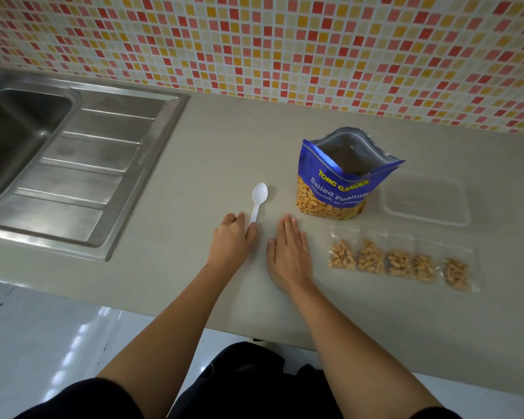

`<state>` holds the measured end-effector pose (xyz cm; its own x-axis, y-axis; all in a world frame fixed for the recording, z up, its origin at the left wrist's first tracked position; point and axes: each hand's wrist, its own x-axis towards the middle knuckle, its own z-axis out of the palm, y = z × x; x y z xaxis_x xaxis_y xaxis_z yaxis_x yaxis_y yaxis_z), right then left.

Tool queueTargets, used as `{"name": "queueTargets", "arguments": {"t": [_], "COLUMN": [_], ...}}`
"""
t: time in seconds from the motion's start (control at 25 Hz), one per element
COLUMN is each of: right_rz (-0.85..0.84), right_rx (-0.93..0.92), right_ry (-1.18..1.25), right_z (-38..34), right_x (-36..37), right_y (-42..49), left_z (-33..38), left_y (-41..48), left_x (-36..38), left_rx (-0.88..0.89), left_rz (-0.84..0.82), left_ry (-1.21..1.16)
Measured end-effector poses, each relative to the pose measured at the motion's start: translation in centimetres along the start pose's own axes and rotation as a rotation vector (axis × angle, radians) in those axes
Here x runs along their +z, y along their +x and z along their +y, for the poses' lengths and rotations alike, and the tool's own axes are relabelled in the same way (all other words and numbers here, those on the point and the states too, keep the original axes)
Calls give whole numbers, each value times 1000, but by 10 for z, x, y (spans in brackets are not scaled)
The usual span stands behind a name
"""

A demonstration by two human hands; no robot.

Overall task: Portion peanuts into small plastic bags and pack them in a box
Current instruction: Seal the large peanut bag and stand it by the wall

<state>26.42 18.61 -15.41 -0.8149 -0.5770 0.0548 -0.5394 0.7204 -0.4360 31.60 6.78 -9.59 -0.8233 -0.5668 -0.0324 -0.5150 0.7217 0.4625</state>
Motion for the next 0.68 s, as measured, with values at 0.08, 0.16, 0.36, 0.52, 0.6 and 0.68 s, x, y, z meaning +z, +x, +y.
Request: {"name": "queueTargets", "arguments": {"t": [0.08, 0.16, 0.36, 0.52, 0.6, 0.68], "right_rz": [69, 278, 818, 674, 439, 299], "right_rx": [44, 98, 348, 318, 228, 174], "right_ry": [238, 414, 633, 809, 966, 1022], "right_z": [-2, -3, 25, 68, 82, 90], "right_x": [-17, -39, -97, -132, -148, -161], "right_y": [3, 3, 15, 34, 44, 54], "left_z": [9, 26, 64, 87, 95, 99], "left_y": [10, 23, 59, 78, 82, 87], "left_x": [-14, -32, -50, -44, -45, -48], "left_rx": [27, 29, 130, 230, 248, 264], "left_rz": [84, 90, -120, -286, -307, -297], "left_ry": [-102, -311, -625, -782, -901, -947]}}
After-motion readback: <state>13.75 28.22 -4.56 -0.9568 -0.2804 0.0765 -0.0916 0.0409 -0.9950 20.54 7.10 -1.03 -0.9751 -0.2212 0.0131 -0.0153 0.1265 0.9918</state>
